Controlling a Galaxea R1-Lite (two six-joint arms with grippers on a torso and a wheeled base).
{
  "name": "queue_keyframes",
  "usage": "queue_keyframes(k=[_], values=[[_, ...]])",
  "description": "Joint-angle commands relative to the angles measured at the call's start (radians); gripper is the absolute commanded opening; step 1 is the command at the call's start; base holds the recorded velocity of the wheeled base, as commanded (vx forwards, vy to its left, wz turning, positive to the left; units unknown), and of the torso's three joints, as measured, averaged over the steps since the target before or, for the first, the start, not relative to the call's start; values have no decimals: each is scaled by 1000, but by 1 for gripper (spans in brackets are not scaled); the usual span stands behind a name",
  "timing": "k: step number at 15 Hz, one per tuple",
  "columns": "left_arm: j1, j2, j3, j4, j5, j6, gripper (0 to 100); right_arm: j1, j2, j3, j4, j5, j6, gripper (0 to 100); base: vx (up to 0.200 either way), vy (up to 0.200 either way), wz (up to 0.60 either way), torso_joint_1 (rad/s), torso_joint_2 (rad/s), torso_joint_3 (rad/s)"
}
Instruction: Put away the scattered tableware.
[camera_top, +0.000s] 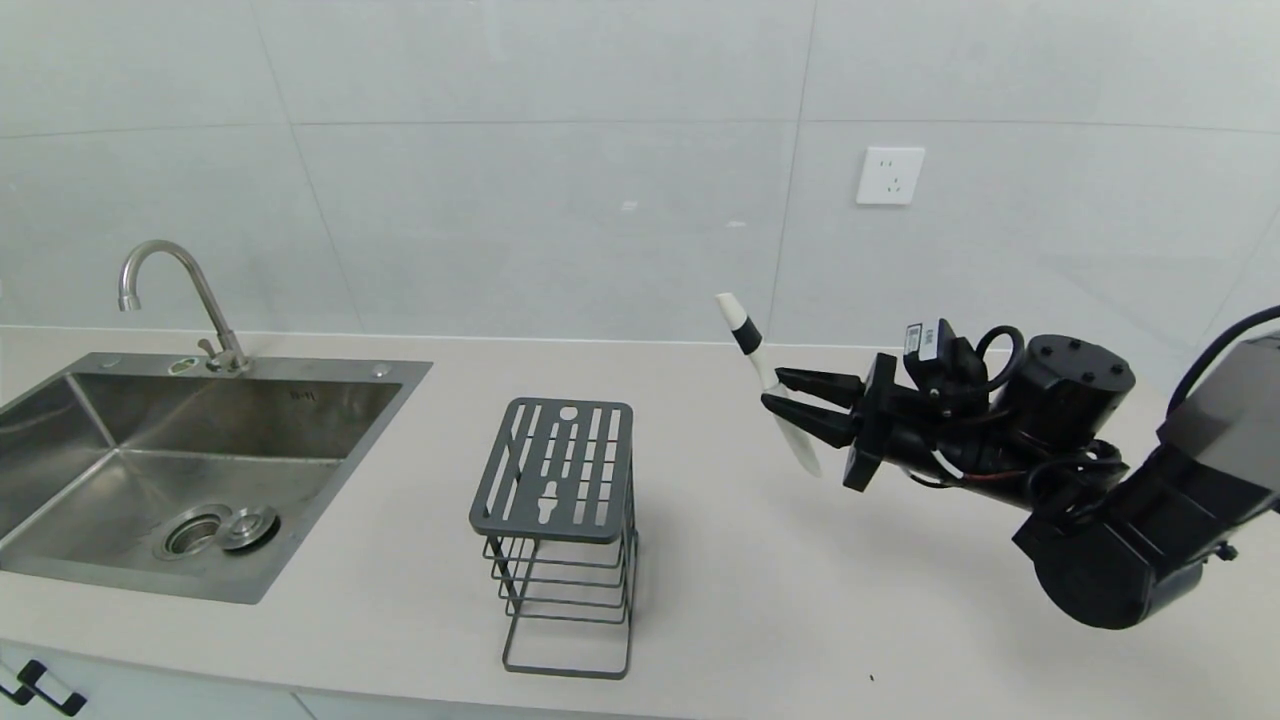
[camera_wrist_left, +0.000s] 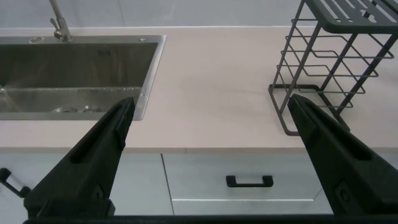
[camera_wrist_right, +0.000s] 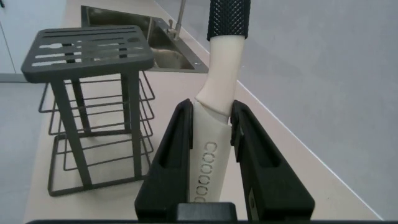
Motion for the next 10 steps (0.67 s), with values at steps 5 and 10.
queue_keyframes(k=[5, 10], values=[[-1, 2, -51, -344, -121, -127, 100, 85, -90, 74, -1, -35, 6, 0, 0, 0, 0, 0, 0, 0], [-55, 236, -357, -175, -316, -302, 100, 121, -114, 106, -1, -18, 11, 0, 0, 0, 0, 0, 0, 0]])
